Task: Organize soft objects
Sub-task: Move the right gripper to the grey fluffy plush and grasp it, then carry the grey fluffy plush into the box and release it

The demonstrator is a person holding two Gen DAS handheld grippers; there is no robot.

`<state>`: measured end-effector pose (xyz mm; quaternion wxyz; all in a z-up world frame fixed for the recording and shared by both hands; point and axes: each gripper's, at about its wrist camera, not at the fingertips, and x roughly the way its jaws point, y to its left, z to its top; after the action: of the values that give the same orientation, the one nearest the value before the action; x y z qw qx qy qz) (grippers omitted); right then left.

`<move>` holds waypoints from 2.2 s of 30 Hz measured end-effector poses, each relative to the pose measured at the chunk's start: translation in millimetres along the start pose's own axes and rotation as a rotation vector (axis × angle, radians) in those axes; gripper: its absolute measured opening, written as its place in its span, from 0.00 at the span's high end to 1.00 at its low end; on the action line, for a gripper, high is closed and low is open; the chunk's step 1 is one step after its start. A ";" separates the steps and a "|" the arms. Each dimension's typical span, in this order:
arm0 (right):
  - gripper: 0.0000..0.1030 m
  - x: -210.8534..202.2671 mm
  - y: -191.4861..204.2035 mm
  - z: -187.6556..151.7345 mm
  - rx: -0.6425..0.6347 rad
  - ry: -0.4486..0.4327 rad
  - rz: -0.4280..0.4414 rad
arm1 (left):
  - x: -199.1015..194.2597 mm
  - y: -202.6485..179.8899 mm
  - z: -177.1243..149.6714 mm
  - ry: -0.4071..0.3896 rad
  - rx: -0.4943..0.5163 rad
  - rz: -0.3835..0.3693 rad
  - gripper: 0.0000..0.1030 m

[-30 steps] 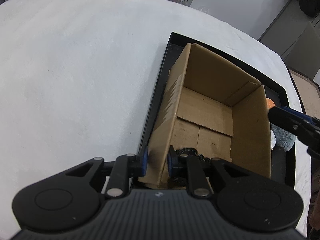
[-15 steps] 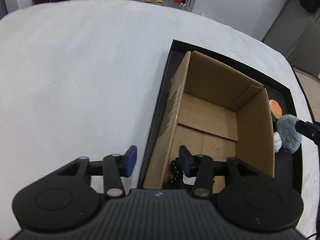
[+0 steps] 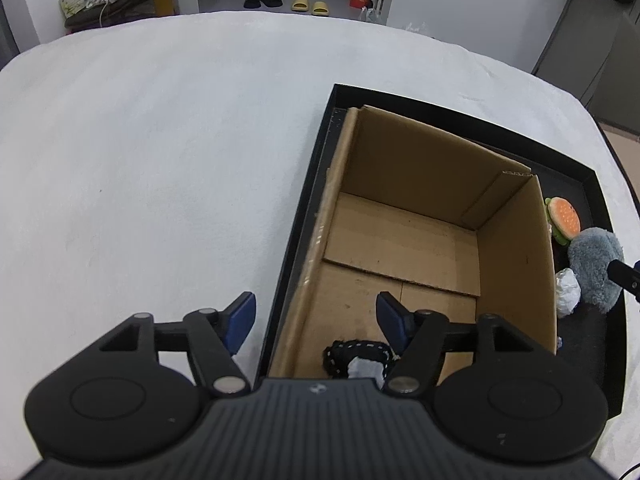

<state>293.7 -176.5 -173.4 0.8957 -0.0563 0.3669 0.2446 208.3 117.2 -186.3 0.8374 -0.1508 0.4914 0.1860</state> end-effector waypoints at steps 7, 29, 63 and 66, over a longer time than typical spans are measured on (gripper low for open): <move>0.26 18.4 -25.6 -8.6 0.009 0.016 -0.067 | 8.2 -16.7 6.1 -0.025 0.039 0.043 0.36; 0.42 43.0 -32.8 -18.7 0.011 0.058 -0.038 | 20.2 -27.0 10.3 -0.009 0.053 0.049 0.36; 0.42 -14.0 40.1 37.4 -0.018 -0.105 0.081 | 2.7 -0.1 -5.3 -0.034 -0.022 0.003 0.45; 0.42 -12.7 48.5 40.5 -0.033 -0.105 0.096 | 3.4 3.7 -5.8 -0.031 -0.033 -0.006 0.52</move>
<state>288.2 -127.8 -131.5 0.9000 -0.0407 0.3176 0.2958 203.6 118.5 -192.3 0.8429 -0.1633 0.4747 0.1939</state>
